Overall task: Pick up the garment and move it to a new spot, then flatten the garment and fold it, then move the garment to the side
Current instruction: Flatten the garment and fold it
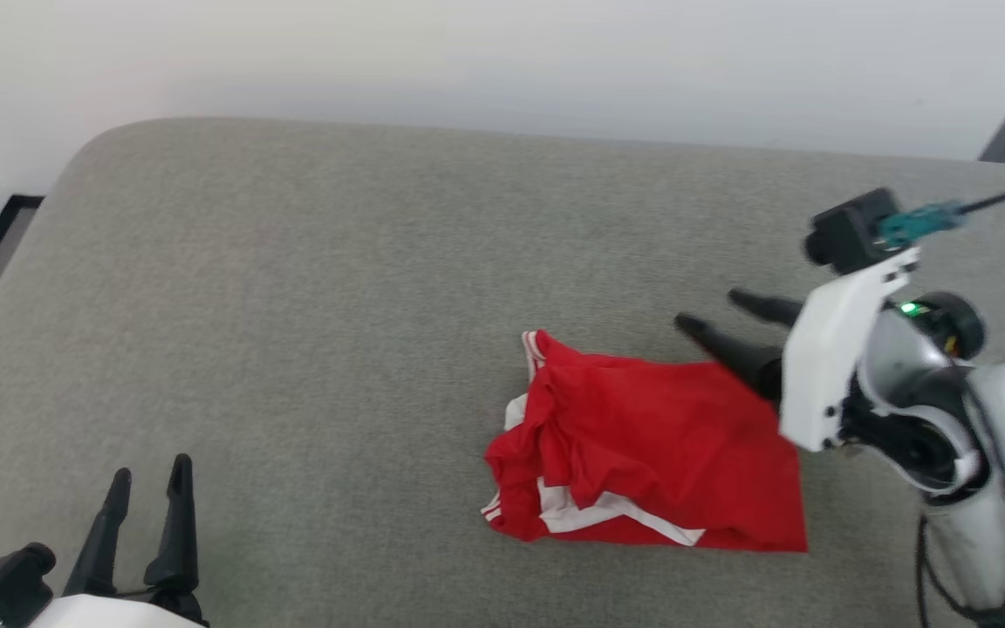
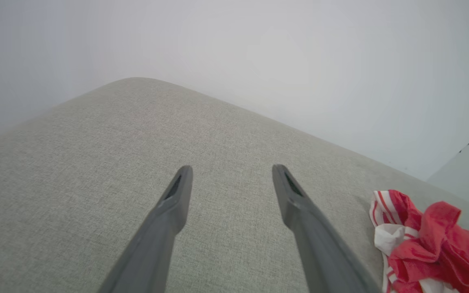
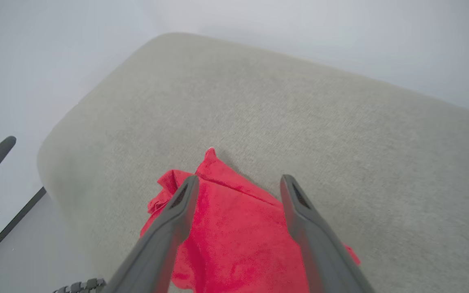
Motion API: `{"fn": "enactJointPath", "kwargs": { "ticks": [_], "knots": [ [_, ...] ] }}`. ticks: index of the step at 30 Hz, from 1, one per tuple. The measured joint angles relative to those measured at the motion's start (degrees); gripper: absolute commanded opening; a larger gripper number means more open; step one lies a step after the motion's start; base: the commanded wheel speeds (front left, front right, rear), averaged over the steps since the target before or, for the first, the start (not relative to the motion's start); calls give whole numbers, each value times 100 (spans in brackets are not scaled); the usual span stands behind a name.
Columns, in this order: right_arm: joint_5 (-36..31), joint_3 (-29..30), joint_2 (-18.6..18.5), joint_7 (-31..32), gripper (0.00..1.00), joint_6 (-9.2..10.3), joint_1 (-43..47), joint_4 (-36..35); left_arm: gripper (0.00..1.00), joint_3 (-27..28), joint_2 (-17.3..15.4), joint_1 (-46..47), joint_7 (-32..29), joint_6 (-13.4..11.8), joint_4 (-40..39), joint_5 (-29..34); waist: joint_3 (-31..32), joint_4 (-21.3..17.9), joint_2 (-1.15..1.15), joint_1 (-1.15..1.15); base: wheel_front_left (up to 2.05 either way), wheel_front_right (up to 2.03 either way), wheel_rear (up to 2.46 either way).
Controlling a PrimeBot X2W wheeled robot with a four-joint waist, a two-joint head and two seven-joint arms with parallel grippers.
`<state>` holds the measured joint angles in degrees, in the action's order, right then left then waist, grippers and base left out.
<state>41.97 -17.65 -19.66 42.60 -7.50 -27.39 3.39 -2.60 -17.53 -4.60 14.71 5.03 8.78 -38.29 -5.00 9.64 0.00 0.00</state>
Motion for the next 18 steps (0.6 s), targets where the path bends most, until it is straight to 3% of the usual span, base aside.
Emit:
{"fn": "enactJointPath", "kwargs": {
  "ticks": [7, 18],
  "knots": [
    [-121, 388, -389, -1156, 100, 0, 558, -207, 100, 57, -82, -81, 1, -99, -68, 105, 150, -370, 0, 0, 0, 0, 0],
    [-159, 681, -587, -3099, 100, 0, 1550, 142, 100, 183, -224, -394, 20, -107, -122, 309, 507, -783, 0, 0, 0, 0, 0]
  ]
}}
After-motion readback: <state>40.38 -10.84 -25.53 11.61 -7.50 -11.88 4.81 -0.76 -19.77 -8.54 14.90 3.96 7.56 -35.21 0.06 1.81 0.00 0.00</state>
